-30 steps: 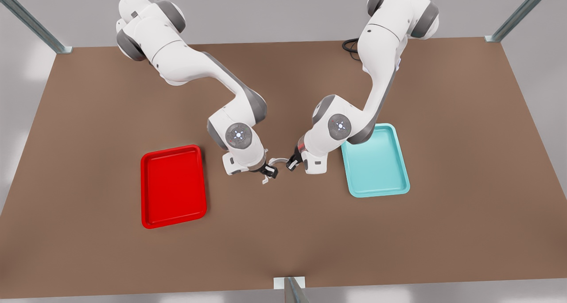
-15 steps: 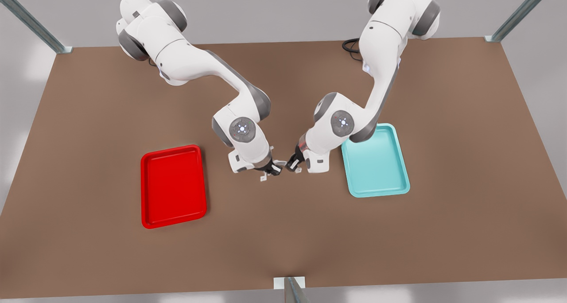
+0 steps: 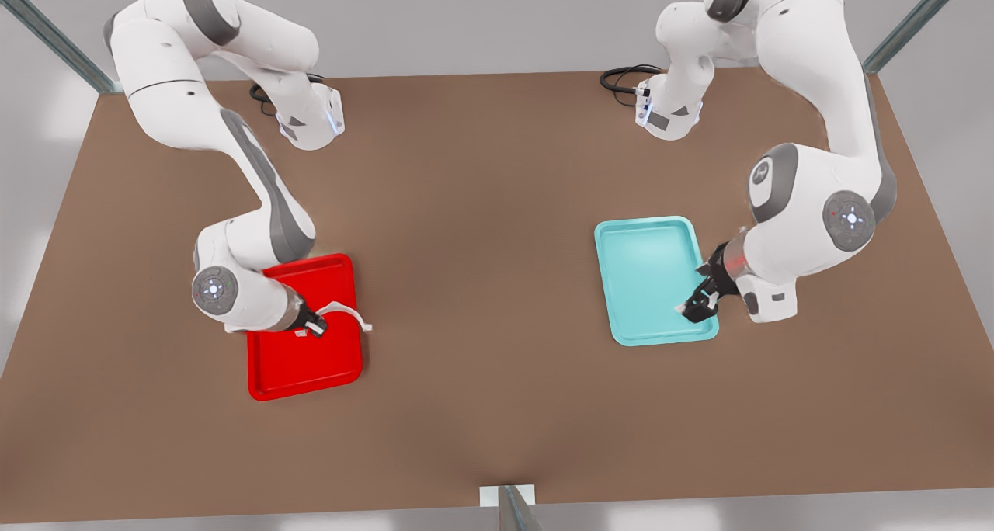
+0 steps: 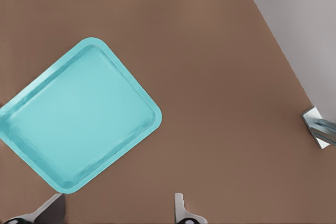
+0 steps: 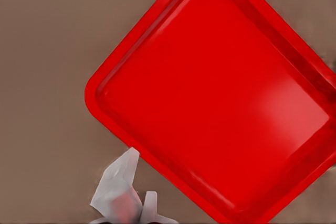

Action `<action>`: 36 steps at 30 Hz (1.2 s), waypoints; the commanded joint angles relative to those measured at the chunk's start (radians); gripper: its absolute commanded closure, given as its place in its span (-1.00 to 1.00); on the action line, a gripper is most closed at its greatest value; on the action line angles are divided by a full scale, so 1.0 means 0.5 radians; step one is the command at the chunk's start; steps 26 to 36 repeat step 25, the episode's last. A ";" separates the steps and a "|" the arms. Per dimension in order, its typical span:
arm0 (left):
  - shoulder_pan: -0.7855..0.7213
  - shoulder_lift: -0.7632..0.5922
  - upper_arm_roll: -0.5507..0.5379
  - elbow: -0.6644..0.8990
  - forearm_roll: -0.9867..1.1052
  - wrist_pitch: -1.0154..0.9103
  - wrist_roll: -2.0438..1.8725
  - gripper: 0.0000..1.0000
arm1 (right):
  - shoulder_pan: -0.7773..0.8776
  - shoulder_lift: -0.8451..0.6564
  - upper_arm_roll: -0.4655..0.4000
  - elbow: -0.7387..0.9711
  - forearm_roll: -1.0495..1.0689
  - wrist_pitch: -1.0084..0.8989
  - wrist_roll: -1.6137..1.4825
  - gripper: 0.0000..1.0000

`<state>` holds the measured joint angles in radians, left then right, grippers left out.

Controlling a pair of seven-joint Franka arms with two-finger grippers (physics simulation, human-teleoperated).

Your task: Take the drainage pipe clamp from the left arm, pass it to the right arm, and place it in the plate on the right side

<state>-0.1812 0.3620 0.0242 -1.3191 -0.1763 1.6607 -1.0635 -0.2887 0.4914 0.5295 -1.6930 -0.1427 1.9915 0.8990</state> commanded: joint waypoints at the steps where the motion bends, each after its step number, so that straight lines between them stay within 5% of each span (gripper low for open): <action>1: 0.095 -0.101 0.010 0.003 0.245 -0.312 2.161 -1.00 | -0.116 -0.013 0.018 -0.108 -0.110 -0.001 -1.295 0.57; 8: 0.086 -0.135 0.007 0.003 0.346 -0.358 2.179 -1.00 | -0.419 0.091 0.006 -0.280 -0.196 0.290 -1.764 0.57; 9: 0.086 -0.132 0.007 0.003 0.346 -0.358 2.182 -1.00 | -0.411 0.088 0.003 -0.280 -0.224 0.303 -1.798 0.20; 10: 0.095 -0.129 0.007 0.003 0.346 -0.358 2.185 -1.00 | -0.392 0.085 -0.007 -0.277 -0.236 0.321 -1.783 -1.00; 15: 0.095 -0.129 0.007 0.000 0.340 -0.358 2.185 -1.00 | 0.040 -0.412 -0.310 -0.204 -0.221 0.067 -1.792 -1.00; 16: 0.098 -0.129 0.007 0.000 0.343 -0.358 2.185 -1.00 | 0.349 -0.516 -0.643 -0.063 -0.035 -0.102 -1.847 -1.00; 17: 0.098 -0.126 0.010 0.003 0.346 -0.358 2.185 -1.00 | 0.965 -0.774 -1.327 -0.050 0.196 -0.133 -1.967 -1.00; 18: 0.095 -0.123 0.010 0.003 0.350 -0.358 2.182 -1.00 | 1.050 -0.793 -1.424 0.158 0.199 -0.332 -1.982 -1.00; 19: 0.095 -0.120 0.010 0.003 0.350 -0.358 2.182 -1.00 | 1.047 -0.722 -1.415 0.453 0.202 -0.642 -1.939 -1.00; 23: 0.095 -0.110 0.010 0.003 0.350 -0.358 2.182 -1.00 | 0.734 -0.593 -1.087 0.695 0.285 -0.937 -1.853 -1.00; 36: 0.095 -0.107 0.010 0.003 0.350 -0.358 2.182 -1.00 | 0.761 -0.566 -1.065 0.701 0.267 -0.912 -1.844 -1.00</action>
